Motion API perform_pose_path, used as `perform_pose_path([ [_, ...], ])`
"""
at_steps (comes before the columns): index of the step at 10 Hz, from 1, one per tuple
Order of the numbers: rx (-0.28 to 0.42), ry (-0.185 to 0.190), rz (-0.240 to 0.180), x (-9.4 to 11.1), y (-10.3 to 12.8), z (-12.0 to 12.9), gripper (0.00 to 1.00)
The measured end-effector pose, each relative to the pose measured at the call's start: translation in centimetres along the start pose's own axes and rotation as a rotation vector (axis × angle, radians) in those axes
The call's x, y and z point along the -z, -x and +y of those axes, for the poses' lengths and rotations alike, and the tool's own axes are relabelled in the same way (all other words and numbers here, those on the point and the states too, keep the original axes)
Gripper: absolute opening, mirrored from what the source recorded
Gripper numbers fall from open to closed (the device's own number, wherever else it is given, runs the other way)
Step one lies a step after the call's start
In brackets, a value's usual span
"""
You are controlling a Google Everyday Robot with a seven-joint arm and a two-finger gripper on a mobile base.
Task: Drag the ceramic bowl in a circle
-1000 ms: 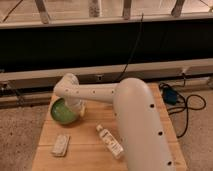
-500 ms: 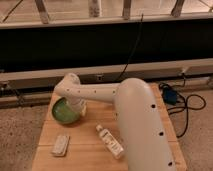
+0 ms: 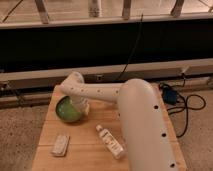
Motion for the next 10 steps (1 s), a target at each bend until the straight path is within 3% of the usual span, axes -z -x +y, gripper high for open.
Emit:
perform_pose_path([
  [4, -0.004, -0.001, -0.005, 0.0, 0.0, 0.4, 0.00],
  [6, -0.014, 0.003, -0.009, -0.3, -0.7, 2.2, 0.00],
  [10, -0.016, 0.006, -0.005, -0.3, -0.9, 2.4, 0.00],
])
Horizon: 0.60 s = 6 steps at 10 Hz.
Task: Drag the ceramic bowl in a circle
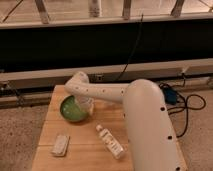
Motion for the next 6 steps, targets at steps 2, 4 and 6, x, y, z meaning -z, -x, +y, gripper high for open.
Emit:
perform_pose_path([
  [2, 0.007, 0.000, 0.003, 0.0, 0.1, 0.5, 0.00],
  [4, 0.007, 0.010, 0.005, -0.2, -0.2, 2.0, 0.00],
  [6, 0.015, 0.013, 0.013, -0.2, 0.0, 2.0, 0.00],
])
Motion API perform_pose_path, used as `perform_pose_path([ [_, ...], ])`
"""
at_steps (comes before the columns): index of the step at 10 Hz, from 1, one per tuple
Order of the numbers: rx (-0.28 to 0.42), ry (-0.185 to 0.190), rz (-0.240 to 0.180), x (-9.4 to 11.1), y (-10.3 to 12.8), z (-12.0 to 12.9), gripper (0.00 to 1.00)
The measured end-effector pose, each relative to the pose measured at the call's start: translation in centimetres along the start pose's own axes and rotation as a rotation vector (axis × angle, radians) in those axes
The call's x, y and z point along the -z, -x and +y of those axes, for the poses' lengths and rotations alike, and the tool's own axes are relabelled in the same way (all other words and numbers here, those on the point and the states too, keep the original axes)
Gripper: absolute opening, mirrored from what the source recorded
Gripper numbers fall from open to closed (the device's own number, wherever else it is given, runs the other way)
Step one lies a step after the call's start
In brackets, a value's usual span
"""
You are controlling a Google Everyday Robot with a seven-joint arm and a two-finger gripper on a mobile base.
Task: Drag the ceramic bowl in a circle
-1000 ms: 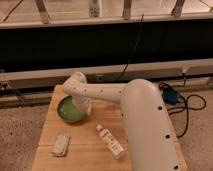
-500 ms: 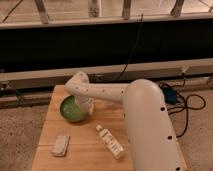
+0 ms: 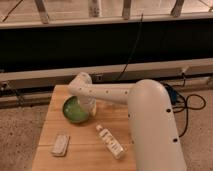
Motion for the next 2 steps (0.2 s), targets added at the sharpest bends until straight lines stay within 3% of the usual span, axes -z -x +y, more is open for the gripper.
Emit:
perform_pose_path([
  [2, 0.030, 0.003, 0.002, 0.07, 0.65, -0.46, 0.00],
])
